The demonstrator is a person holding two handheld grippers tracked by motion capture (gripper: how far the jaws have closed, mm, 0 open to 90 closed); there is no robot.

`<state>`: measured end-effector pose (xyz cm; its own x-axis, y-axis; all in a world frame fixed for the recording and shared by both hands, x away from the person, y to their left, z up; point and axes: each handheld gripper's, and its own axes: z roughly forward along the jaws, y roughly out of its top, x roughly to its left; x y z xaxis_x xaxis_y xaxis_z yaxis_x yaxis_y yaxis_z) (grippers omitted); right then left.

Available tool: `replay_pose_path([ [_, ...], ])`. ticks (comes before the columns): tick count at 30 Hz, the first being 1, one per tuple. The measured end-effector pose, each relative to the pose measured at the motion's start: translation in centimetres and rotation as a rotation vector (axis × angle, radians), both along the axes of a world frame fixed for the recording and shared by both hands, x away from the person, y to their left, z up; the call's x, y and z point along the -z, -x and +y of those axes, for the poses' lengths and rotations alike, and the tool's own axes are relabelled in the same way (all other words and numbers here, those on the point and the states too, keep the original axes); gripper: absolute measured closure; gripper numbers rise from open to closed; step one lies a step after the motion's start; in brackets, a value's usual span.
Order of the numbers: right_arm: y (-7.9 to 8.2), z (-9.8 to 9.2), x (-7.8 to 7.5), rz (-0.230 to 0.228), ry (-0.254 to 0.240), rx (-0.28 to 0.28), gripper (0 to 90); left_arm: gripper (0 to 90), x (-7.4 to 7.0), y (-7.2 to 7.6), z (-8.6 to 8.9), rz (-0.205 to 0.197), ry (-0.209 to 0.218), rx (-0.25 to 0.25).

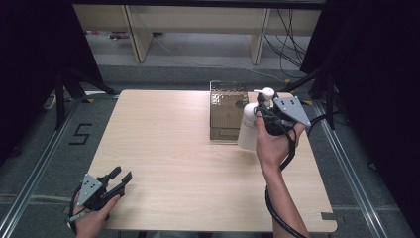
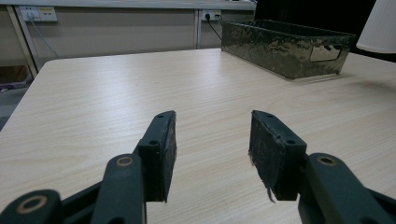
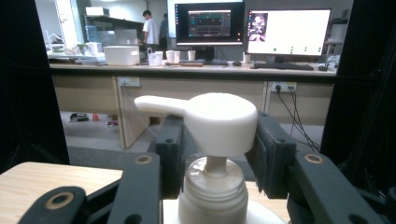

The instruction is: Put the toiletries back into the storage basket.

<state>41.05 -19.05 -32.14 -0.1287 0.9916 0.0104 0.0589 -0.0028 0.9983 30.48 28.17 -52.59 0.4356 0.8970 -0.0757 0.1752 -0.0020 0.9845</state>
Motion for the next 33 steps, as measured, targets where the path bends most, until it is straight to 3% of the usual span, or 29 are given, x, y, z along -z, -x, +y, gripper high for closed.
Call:
replay_pose_path([
  [20, -1.8, 0.5, -2.3, -0.031, 0.014, -0.02, 60.3, 50.7, 0.0, 0.0, 0.0, -0.001, 0.001, 0.002],
  [30, -2.8, 1.1, -3.2, -0.032, -0.007, -0.028, 60.3, 50.7, 0.0, 0.0, 0.0, -0.002, 0.002, 0.002],
  [33, -3.1, 1.3, -3.6, -0.04, 0.01, -0.027, 60.3, 50.7, 0.0, 0.0, 0.0, -0.001, 0.001, 0.002],
])
